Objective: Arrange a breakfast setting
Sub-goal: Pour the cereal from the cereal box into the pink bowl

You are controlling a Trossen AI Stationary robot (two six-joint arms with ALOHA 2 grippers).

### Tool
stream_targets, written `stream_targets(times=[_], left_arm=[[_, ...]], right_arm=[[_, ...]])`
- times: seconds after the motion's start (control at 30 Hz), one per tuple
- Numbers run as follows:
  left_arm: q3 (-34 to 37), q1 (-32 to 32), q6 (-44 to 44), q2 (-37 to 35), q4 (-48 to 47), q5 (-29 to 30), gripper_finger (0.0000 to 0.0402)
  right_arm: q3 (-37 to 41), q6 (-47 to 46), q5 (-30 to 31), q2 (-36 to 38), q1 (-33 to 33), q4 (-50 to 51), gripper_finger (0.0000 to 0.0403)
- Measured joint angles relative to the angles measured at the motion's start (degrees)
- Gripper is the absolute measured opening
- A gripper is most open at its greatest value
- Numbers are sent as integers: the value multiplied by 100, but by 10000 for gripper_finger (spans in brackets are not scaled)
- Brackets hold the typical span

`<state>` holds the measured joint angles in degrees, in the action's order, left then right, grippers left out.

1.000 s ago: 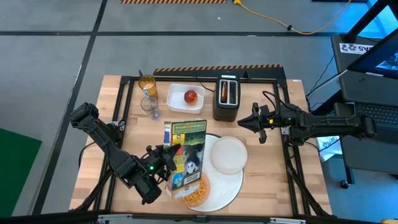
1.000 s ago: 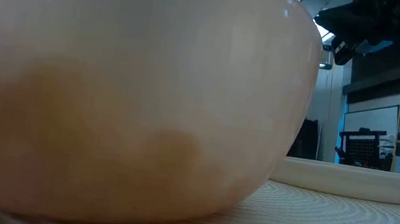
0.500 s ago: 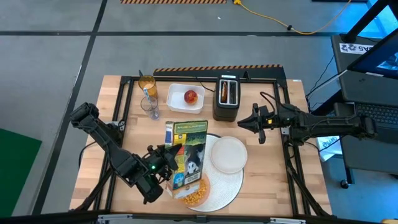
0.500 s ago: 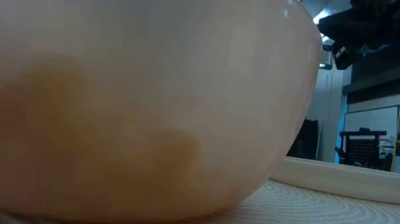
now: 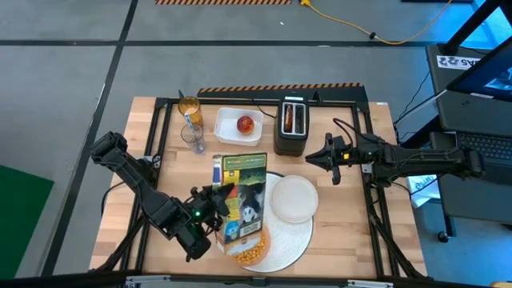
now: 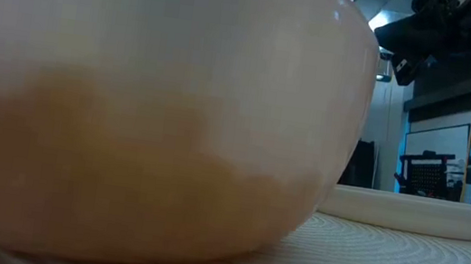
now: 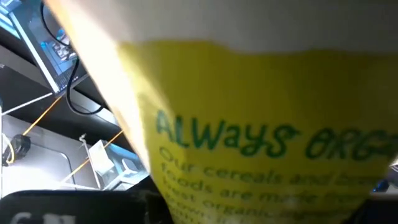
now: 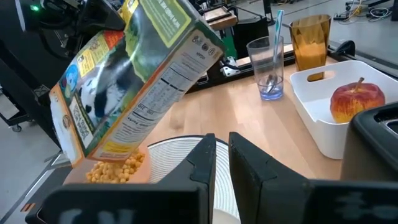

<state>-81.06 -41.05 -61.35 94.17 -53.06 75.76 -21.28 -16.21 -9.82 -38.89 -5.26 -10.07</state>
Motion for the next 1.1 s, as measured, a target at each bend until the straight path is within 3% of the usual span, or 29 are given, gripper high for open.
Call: stream_targets(times=[0.23, 0.43, 0.6, 0.93, 1.1], left_arm=[[-2, -67, 559, 0, -372, 27, 121], [0, -76, 1688, 0, -1386, 19, 121], [-1, -186, 2382, 0, -1544, -4, 121], [-2, -370, 3791, -4, -1683, -561, 121], [-2, -368, 4771, -7, -2361, -695, 121]], right_arm=[[0, -131, 0, 0, 0, 0, 37], [0, -143, 91, 1, 0, -2, 37], [0, -138, 241, 0, 0, -2, 37], [0, -133, 328, 1, 0, -4, 37], [0, -131, 834, 1, -2, -60, 37]])
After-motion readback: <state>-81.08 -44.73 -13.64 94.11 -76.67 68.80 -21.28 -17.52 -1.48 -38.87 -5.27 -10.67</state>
